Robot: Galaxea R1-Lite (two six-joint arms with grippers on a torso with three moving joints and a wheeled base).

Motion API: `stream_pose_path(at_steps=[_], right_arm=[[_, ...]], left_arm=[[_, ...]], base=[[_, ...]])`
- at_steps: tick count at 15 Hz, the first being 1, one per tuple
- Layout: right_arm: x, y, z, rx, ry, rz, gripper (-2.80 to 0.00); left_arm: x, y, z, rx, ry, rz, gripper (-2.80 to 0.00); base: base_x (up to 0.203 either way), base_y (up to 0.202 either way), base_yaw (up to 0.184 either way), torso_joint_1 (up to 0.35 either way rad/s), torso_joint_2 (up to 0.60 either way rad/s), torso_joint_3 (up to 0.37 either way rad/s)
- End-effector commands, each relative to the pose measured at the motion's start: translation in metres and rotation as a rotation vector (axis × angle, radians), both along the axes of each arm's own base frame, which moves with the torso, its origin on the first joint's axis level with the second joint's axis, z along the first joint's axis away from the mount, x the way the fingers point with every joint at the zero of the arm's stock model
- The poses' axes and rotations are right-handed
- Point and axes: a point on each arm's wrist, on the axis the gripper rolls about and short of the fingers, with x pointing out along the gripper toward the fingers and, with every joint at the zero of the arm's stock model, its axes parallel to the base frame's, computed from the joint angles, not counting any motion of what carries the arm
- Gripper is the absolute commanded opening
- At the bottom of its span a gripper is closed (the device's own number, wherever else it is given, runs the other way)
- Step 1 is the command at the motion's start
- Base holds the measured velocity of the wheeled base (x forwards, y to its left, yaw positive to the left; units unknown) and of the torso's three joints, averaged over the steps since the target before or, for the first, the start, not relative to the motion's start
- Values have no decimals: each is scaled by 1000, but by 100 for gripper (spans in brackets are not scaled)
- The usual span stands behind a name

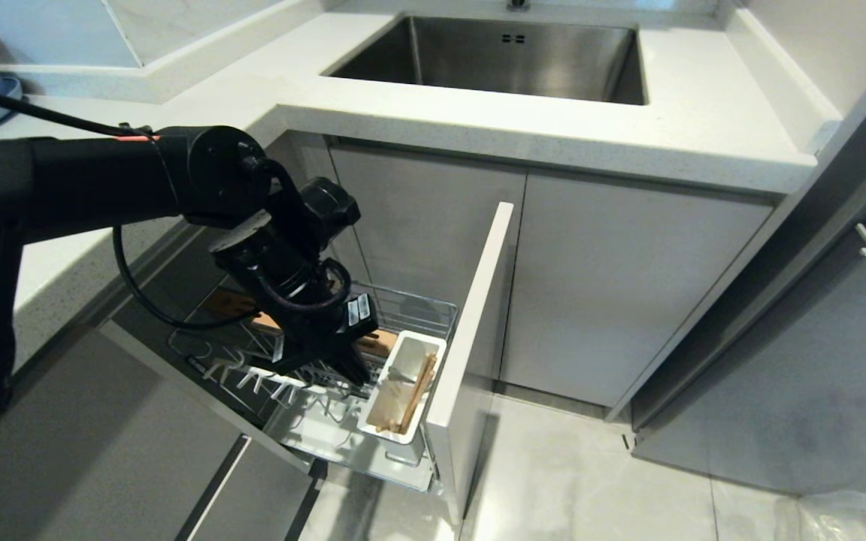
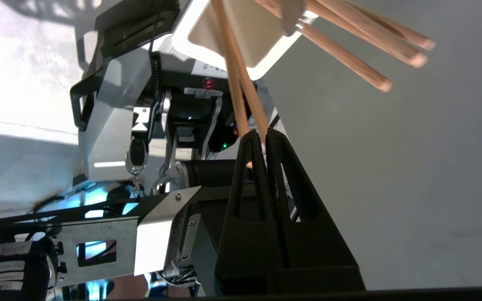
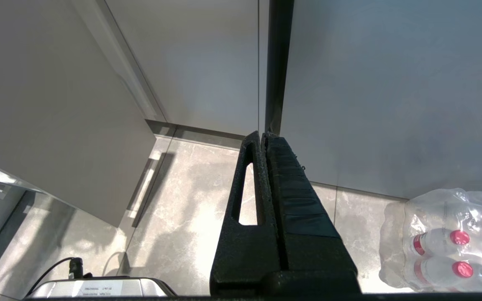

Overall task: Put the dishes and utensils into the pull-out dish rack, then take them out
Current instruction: Take the chopsticks out of the cupboard

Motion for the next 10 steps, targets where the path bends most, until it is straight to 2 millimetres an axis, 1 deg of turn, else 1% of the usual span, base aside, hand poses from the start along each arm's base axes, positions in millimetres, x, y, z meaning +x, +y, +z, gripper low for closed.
stream_pose_path(at_steps=[1,4,9,10], right_arm=[[0,0,0,1,2,0,-280],[0,0,0,1,2,0,-280],[0,0,0,1,2,0,-280],[0,0,0,1,2,0,-280]], left_arm=[[5,-2,-10,12,35,5,-280],[5,-2,-17,16,86,1,-280],[10,-5,-26,4,121,-1,-280],[11,-5,-28,6,128,-1,0]], base=[[0,0,0,0,0,0],[0,0,0,0,0,0],[0,0,0,0,0,0],[0,0,0,0,0,0]])
